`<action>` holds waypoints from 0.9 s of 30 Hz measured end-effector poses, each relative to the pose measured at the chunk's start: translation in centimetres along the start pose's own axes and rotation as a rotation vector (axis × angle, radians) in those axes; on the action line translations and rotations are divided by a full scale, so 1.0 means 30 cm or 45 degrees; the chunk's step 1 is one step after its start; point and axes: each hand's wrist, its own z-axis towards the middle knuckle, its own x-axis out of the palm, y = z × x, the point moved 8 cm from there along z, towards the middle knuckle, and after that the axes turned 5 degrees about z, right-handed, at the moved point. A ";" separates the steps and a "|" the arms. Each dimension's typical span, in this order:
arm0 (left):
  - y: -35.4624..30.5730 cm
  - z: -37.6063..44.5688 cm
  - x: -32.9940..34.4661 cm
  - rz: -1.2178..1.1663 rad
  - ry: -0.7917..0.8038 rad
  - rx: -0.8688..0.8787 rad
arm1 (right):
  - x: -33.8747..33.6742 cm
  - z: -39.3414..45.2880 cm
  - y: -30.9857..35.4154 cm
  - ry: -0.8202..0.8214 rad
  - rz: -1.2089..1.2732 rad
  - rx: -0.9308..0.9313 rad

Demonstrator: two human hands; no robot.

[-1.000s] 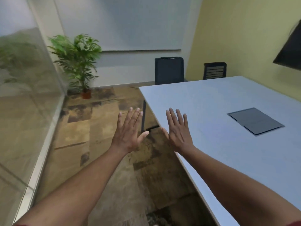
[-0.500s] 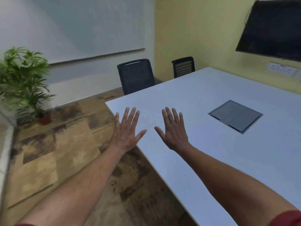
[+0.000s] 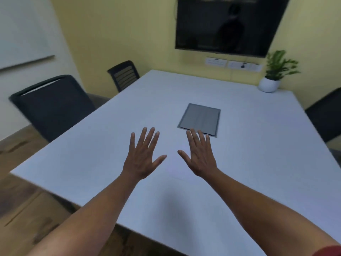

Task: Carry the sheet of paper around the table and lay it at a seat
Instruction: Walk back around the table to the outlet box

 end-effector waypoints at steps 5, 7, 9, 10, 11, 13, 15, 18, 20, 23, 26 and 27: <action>-0.022 0.154 0.125 -0.130 -0.005 0.207 | -0.006 -0.021 -0.101 -0.060 -0.082 0.218; -0.054 0.188 0.183 -0.166 0.048 0.270 | 0.017 -0.060 -0.137 -0.052 -0.097 0.300; -0.096 0.206 0.241 -0.216 0.070 0.320 | 0.052 -0.100 -0.171 -0.034 -0.126 0.344; -0.119 0.220 0.267 -0.238 0.066 0.350 | 0.068 -0.110 -0.189 -0.027 -0.143 0.362; -0.139 0.241 0.292 -0.257 0.070 0.383 | 0.083 -0.113 -0.211 -0.018 -0.145 0.385; -0.172 0.296 0.342 -0.266 0.089 0.440 | 0.110 -0.106 -0.264 -0.005 -0.120 0.426; -0.191 0.341 0.400 -0.283 0.149 0.431 | 0.151 -0.102 -0.316 0.036 -0.100 0.440; -0.212 0.377 0.486 -0.329 0.225 0.404 | 0.221 -0.098 -0.378 0.085 -0.056 0.428; -0.222 0.390 0.539 -0.331 0.235 0.456 | 0.272 -0.085 -0.429 0.120 -0.026 0.385; -0.225 0.394 0.607 -0.312 0.314 0.523 | 0.367 -0.060 -0.496 0.218 -0.016 0.365; -0.218 0.366 0.670 -0.334 0.384 0.527 | 0.446 -0.070 -0.516 0.239 0.039 0.394; -0.220 0.362 0.690 -0.328 0.397 0.544 | 0.467 -0.068 -0.522 0.237 0.046 0.383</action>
